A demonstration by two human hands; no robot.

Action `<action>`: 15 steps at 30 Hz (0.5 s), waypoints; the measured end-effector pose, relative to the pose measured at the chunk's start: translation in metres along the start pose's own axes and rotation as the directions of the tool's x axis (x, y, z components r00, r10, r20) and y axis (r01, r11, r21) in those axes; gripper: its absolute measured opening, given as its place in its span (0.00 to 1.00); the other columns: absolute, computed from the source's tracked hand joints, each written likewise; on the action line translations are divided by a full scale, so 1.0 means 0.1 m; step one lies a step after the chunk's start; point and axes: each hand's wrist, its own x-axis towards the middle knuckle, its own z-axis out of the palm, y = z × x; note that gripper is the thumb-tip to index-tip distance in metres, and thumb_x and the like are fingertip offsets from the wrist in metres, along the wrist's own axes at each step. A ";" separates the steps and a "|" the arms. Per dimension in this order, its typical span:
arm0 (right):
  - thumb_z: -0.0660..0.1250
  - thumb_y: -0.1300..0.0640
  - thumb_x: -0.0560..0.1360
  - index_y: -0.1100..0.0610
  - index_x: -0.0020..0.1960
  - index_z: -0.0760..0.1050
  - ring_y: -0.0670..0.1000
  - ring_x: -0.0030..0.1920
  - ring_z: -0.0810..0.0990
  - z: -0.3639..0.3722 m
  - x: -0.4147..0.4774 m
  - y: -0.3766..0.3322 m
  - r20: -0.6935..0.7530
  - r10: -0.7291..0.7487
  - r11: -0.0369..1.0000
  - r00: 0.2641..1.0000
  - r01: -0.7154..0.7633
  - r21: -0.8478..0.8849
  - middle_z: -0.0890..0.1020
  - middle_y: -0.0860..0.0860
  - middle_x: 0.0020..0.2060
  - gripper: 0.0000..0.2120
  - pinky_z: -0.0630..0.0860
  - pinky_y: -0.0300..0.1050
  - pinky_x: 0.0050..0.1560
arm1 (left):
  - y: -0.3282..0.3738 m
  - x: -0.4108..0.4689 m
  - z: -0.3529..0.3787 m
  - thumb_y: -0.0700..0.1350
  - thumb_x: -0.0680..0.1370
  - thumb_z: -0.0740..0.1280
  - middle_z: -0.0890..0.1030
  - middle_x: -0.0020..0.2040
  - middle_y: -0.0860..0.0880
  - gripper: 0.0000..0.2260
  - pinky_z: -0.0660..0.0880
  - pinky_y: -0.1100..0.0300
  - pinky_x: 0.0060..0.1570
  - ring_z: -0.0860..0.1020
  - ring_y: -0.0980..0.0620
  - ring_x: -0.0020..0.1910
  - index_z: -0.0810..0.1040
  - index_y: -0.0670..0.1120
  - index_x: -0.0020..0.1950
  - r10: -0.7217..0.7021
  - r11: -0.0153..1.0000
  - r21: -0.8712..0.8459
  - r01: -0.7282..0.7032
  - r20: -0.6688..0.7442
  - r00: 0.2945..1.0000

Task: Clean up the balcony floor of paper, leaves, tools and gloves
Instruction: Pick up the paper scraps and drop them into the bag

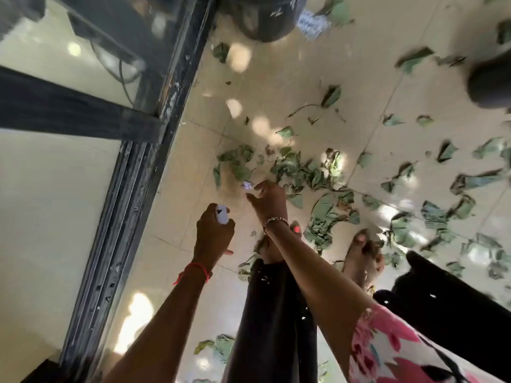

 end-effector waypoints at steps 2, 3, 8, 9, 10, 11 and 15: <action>0.71 0.58 0.71 0.59 0.51 0.77 0.56 0.51 0.78 0.12 0.12 -0.02 -0.007 -0.017 1.000 1.000 0.017 0.001 0.80 0.57 0.50 0.10 0.74 0.46 0.52 | -0.10 0.14 0.04 0.33 0.75 0.63 0.78 0.49 0.38 0.11 0.79 0.45 0.44 0.78 0.40 0.44 0.74 0.38 0.57 0.014 1.000 -0.013 -0.014 0.000 1.000; 0.70 0.56 0.72 0.59 0.51 0.78 0.55 0.50 0.78 0.15 0.16 -0.05 -0.016 -0.040 0.998 0.999 0.039 -0.050 0.80 0.56 0.50 0.10 0.73 0.45 0.49 | -0.13 0.17 0.06 0.33 0.74 0.64 0.78 0.47 0.40 0.11 0.79 0.49 0.41 0.77 0.42 0.41 0.74 0.39 0.56 0.014 1.000 -0.019 -0.014 -0.003 1.000; 0.66 0.58 0.73 0.58 0.50 0.80 0.56 0.50 0.78 0.17 0.14 -0.07 -0.005 -0.106 0.979 0.994 0.104 -0.178 0.79 0.54 0.52 0.08 0.75 0.46 0.46 | -0.20 0.21 0.15 0.32 0.74 0.64 0.77 0.44 0.44 0.10 0.72 0.58 0.38 0.76 0.46 0.39 0.75 0.39 0.55 0.028 0.999 -0.041 -0.028 0.010 1.000; 0.66 0.59 0.72 0.58 0.48 0.81 0.56 0.50 0.78 0.12 0.08 -0.08 -0.006 -0.108 0.981 0.994 0.106 -0.164 0.79 0.54 0.51 0.08 0.75 0.47 0.46 | -0.17 0.17 0.14 0.32 0.74 0.64 0.77 0.44 0.44 0.11 0.71 0.59 0.39 0.76 0.46 0.40 0.75 0.39 0.55 0.028 0.999 -0.039 -0.027 0.010 1.000; 0.66 0.60 0.72 0.58 0.47 0.81 0.56 0.50 0.79 0.05 0.02 -0.08 -0.009 -0.103 0.985 0.995 0.101 -0.140 0.80 0.54 0.49 0.07 0.75 0.47 0.46 | -0.14 0.11 0.13 0.32 0.74 0.64 0.77 0.45 0.43 0.11 0.71 0.59 0.40 0.76 0.46 0.41 0.75 0.39 0.56 0.031 0.999 -0.040 -0.031 0.009 0.999; 0.66 0.60 0.71 0.59 0.45 0.81 0.56 0.49 0.79 -0.05 -0.06 -0.08 -0.020 -0.096 0.990 0.995 0.093 -0.101 0.82 0.55 0.48 0.06 0.76 0.48 0.46 | -0.09 0.04 0.12 0.33 0.74 0.64 0.78 0.46 0.42 0.11 0.73 0.58 0.42 0.76 0.45 0.42 0.75 0.39 0.56 0.038 0.999 -0.034 -0.038 0.013 0.999; 0.67 0.62 0.70 0.59 0.41 0.82 0.55 0.42 0.81 -0.61 -0.35 -0.15 -0.029 -0.086 0.996 0.996 0.086 0.018 0.84 0.57 0.42 0.04 0.78 0.48 0.44 | 0.26 -0.36 0.06 0.35 0.76 0.65 0.78 0.46 0.42 0.09 0.79 0.43 0.44 0.78 0.41 0.44 0.74 0.43 0.55 0.041 0.994 -0.106 -0.034 0.067 0.997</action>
